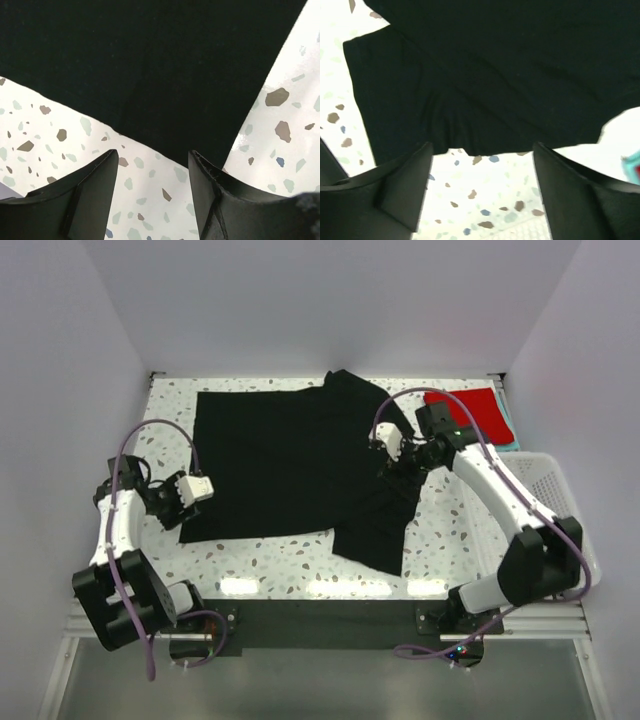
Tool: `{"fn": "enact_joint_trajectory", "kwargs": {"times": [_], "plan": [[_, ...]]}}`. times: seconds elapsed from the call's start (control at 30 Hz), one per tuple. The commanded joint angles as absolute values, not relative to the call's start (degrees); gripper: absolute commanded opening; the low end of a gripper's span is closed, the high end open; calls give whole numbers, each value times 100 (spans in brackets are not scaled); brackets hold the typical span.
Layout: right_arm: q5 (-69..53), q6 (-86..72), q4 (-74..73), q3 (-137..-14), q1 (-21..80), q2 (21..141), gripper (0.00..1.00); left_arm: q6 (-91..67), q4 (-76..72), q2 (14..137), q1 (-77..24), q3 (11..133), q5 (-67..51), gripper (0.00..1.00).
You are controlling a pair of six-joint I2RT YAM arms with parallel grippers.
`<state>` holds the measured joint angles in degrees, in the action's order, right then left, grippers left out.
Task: Fold and stack the t-shirts
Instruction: Flatten the tshirt out
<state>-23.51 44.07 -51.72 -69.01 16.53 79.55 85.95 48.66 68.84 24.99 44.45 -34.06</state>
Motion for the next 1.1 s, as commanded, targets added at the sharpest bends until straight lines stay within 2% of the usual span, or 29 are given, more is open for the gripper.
{"fn": "enact_joint_trajectory", "kwargs": {"times": [0.0, 0.03, 0.13, 0.23, 0.33, 0.57, 0.87, 1.0, 1.07], "plan": [[-2259, 3780, -5422, -7233, 1661, 8882, 80, 8088, 4721, 7162, 2374, 4711, -3421, 62], [-2215, 3745, -5510, -7277, 1670, 9034, 71, 7799, 4633, 7215, 2243, 4711, -3323, 61], [-2101, 3586, -5424, -7137, 1775, 9342, 59, 7219, 4246, 7461, 1961, 4615, -2910, 59], [-1653, 3419, -5082, -6786, 2108, 9526, 55, 6621, 3850, 7856, 1794, 4631, -2593, 57], [-1240, 3261, -4913, -6680, 2372, 9755, 54, 6119, 3656, 8410, 1705, 4841, -2268, 53], [-695, 3155, -4974, -6355, 2935, 10651, 51, 6029, 3463, 9218, 1714, 4729, -1346, 46], [-1458, 3603, -6063, -6258, 3928, 10776, 48, 6292, 3708, 9597, 2267, 4675, -659, 30], [-2433, 4077, -7045, -6661, 3929, 10626, 53, 6959, 4332, 9309, 2487, 4764, -1028, 30], [-2898, 4166, -7268, -7047, 3876, 10451, 60, 7171, 4666, 8941, 2479, 4772, -1395, 39]]}}
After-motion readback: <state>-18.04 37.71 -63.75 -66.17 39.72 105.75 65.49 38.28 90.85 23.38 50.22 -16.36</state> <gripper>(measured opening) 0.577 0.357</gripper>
